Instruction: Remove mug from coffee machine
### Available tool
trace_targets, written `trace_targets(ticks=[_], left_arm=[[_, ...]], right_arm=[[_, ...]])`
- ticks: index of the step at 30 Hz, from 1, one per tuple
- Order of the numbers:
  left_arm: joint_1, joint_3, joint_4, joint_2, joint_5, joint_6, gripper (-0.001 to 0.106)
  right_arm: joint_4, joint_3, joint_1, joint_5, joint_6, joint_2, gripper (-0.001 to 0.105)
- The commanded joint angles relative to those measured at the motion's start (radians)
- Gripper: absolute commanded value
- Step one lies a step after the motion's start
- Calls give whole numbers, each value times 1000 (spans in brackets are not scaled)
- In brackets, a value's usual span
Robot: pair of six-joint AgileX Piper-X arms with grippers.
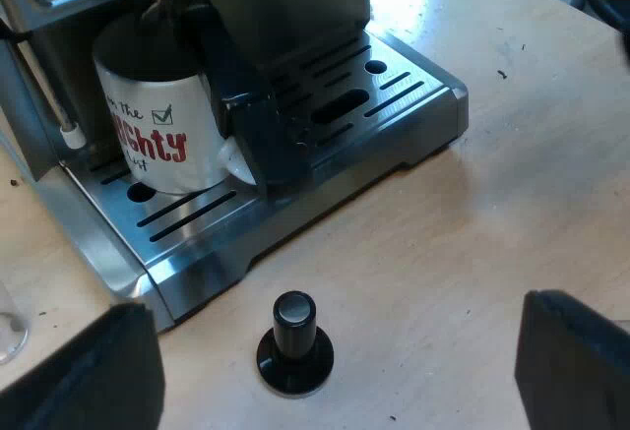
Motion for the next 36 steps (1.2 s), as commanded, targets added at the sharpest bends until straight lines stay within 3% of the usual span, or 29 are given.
trace_targets(ticks=[1,6,30,31,36], left_arm=[[-3,-9,-13,0,6,4,87],[-3,-9,-56,0,6,4,87],[-3,-9,-48,0,6,4,87],[-3,-9,-48,0,6,4,87],[-3,-9,-48,0,6,4,87]], right_arm=[[-70,-13,2,9,33,44,59],[-160,-13,2,9,78,146,59],[-527,-13,2,14,106,468,59],[-615,-13,2,14,139,542,59],[-701,-13,2,28,169,613,59]])
